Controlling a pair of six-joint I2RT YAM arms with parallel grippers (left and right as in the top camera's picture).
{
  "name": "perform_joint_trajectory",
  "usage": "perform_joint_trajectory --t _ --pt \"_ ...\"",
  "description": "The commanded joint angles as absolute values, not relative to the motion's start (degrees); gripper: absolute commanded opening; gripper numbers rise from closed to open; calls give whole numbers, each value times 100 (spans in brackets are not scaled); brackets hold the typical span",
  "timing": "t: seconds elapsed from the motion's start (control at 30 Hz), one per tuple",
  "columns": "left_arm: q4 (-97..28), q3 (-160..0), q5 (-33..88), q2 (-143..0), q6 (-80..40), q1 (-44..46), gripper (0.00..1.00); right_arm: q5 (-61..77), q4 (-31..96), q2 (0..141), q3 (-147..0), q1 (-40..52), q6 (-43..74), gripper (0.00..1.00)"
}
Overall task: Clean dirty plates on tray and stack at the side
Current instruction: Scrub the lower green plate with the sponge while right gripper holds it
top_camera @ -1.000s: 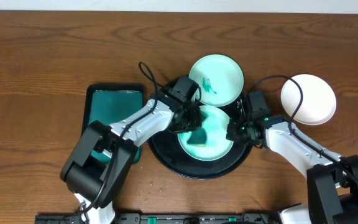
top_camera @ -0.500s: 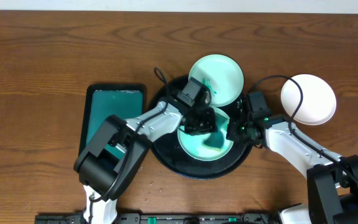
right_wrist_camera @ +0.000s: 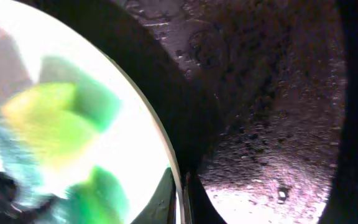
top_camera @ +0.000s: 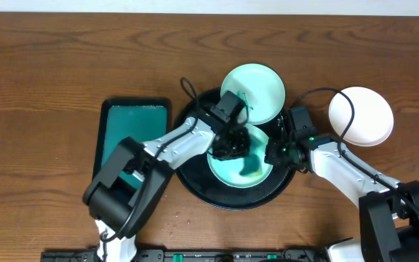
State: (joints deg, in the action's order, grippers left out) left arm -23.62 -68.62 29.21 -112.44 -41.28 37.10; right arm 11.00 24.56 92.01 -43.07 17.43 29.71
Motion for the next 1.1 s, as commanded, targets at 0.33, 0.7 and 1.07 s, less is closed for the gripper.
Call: perform_joint_trajectory --t 0.33,0.7,1.07 --pt "-3743 -6759 -902 -11607 -3752 2567 7 1098 2541 9601 -4073 1848 3083 1" --pt "-5059 -6945 -1236 -11605 -3664 2757 7 1096 2530 9601 -4073 1848 3083 1" --pt "-4427 -6947 3166 -11605 -1761 3463 7 1100 2554 9601 -4073 1848 3083 1"
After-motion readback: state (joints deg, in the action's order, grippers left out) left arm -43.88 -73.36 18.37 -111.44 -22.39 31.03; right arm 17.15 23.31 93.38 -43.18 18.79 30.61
